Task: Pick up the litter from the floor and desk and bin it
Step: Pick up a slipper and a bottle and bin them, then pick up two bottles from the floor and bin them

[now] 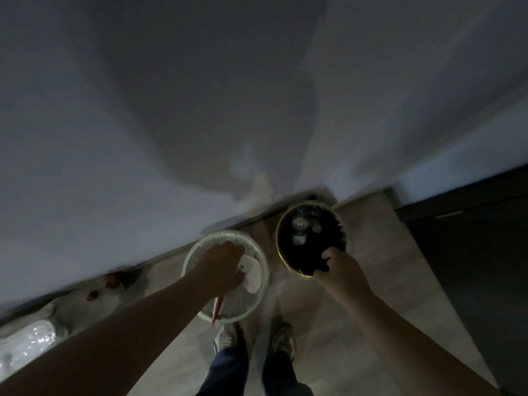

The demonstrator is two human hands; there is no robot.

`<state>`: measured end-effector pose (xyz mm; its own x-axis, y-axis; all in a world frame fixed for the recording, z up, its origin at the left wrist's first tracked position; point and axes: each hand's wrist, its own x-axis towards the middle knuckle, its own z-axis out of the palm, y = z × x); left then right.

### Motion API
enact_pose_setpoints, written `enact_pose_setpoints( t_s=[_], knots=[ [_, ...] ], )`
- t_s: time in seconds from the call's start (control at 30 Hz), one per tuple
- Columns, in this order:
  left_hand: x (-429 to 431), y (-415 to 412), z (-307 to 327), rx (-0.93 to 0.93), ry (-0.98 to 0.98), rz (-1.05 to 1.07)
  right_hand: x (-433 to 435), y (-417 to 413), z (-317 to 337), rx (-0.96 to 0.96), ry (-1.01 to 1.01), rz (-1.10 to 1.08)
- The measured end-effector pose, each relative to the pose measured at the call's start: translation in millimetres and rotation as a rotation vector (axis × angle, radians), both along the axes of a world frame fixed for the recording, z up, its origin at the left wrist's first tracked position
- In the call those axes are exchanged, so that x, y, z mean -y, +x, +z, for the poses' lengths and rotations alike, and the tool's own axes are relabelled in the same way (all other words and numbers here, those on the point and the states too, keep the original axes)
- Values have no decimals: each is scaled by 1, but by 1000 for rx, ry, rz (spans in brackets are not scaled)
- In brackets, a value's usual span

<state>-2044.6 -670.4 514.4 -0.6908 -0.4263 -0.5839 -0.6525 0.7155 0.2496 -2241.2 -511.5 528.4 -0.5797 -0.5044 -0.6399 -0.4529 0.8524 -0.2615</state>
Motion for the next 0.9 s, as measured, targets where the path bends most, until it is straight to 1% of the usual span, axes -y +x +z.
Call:
enact_pose_setpoints(
  t_s=[0.07,0.1,0.13,0.17,0.23,0.3,0.37,0.43,0.53,0.73,0.9],
  knots=[
    [7,0,43,-115,-41,-15,7,5,43,-23,-34,132],
    [12,-1,68,-138,-43,-15,13,5,66,-51,-64,187],
    [17,-1,93,-192,-90,-28,19,4,90,-89,-105,234],
    [21,-3,120,-209,-75,-30,26,3,113,-126,-156,273],
    [27,-9,179,-235,-141,-36,40,-1,163,-173,-259,336],
    [37,-14,240,-267,-225,-6,56,-10,222,-206,-345,393],
    [43,-16,302,-338,-331,11,70,-18,281,-243,-442,456],
    [42,-17,362,-416,-440,41,78,-24,339,-305,-547,509],
    [30,-12,443,-472,-563,94,81,-27,418,-408,-681,580],
    [-15,17,561,-475,-806,112,70,-16,546,-572,-885,768],
    [-40,63,637,-480,-980,232,67,21,626,-672,-1026,887]
  ],
)
